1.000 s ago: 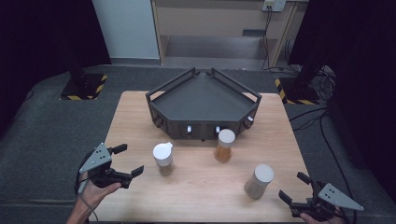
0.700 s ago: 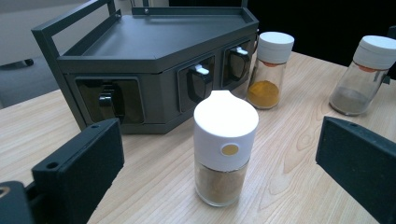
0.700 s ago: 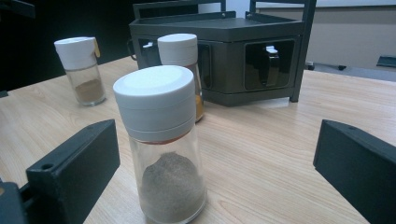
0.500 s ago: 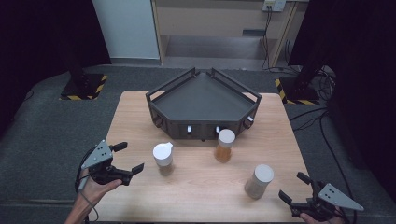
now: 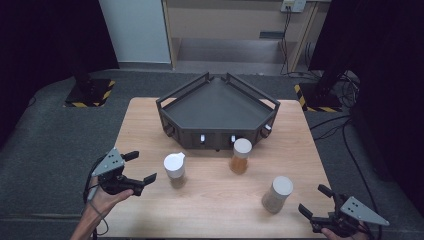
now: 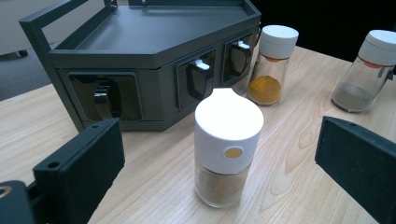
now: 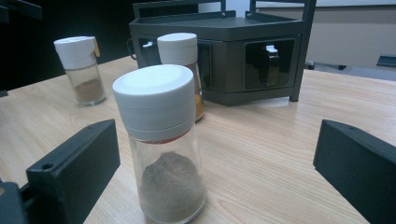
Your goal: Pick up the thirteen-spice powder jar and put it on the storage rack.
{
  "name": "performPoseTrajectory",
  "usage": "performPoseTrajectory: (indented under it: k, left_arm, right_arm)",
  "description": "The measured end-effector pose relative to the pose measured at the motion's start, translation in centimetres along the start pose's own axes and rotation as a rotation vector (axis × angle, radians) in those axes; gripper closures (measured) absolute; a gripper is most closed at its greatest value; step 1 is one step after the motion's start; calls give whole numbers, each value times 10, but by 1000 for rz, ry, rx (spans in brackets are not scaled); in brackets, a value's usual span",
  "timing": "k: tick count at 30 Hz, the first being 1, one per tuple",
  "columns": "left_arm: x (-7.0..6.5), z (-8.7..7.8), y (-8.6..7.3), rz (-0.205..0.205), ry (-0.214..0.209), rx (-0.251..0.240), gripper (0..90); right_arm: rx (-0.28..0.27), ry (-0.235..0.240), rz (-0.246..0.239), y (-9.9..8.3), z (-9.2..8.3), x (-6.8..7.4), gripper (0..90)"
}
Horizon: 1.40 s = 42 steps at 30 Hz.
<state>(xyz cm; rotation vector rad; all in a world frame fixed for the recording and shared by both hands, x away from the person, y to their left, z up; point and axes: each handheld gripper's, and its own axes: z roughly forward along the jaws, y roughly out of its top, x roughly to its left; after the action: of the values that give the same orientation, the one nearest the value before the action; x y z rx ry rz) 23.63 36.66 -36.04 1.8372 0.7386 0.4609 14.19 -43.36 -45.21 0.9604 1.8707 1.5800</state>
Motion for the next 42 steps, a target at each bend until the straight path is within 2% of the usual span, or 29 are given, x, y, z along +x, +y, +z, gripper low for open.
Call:
performPoseTrajectory:
  k: [16, 29, 42]
  left_arm:
    - [3, 19, 9, -5, -19, 45, 11]
    - [3, 44, 18, 2, -40, 101, 16]
    - [1, 67, 22, 7, -43, 138, 22]
  right_arm:
    - [-1, 3, 2, 0, 0, -1, 11]
    - [2, 5, 3, 0, 0, -1, 11]
    - [1, 7, 1, 0, 0, -1, 11]
